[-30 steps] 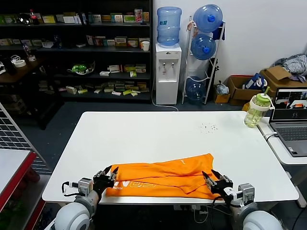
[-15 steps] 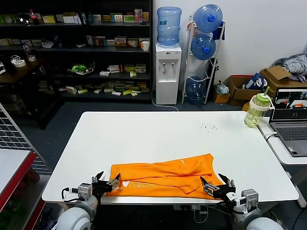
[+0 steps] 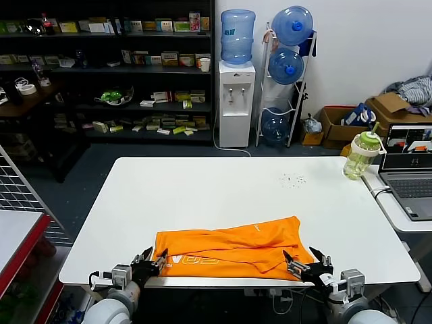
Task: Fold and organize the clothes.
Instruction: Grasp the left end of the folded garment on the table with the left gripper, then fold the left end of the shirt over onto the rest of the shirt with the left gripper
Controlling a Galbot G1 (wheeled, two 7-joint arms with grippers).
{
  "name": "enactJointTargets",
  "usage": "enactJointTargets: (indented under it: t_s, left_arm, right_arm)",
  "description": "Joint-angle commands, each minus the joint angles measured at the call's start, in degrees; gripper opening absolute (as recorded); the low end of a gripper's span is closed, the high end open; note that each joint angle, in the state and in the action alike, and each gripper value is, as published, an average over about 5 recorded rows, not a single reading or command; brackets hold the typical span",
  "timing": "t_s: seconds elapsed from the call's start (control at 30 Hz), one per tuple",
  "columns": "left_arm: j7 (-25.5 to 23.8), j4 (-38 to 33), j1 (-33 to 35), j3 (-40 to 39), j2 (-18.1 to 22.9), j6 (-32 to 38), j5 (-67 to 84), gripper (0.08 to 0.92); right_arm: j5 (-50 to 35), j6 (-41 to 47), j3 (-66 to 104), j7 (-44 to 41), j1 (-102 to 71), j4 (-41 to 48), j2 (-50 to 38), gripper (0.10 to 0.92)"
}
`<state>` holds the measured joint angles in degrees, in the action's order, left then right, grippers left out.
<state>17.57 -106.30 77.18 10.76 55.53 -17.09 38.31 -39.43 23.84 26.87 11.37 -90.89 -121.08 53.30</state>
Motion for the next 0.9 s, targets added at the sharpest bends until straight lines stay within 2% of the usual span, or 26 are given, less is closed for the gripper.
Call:
enactJointTargets:
  t_s: [0.03, 0.33, 0.5, 0.67, 0.9]
  left_arm:
    - [0.36, -0.23, 0.67, -0.02, 0.4, 0.36, 0.77, 0.499]
    - [-0.05, -0.53, 0.15, 0.17, 0.61, 1.02, -1.83, 0.239]
    - [-0.52, -1.78, -0.71, 1.52, -1.5, 1.27, -2.79, 0.121]
    - [-0.36, -2.51, -0.77, 4.9, -6.79, 0.65, 0.88, 0.111]
    - [-1.2, 1.81, 0.43, 14.21, -17.83, 0.07, 6.91, 0.111]
  right_arm:
    - [-0.04, -0.14, 0.13, 0.36, -0.07, 0.18, 0.12, 0.823]
    - [0.42, -1.21, -0.07, 0.56, 0.3, 0.94, 0.55, 0.823]
    - [1.0, -1.83, -0.16, 0.45, 0.39, 1.19, 0.93, 0.823]
    - [1.06, -2.15, -0.51, 0.51, 1.64, 1.58, 1.02, 0.823]
    - [1.38, -2.56, -2.52, 0.59, 4.93, 2.2, 1.8, 0.823]
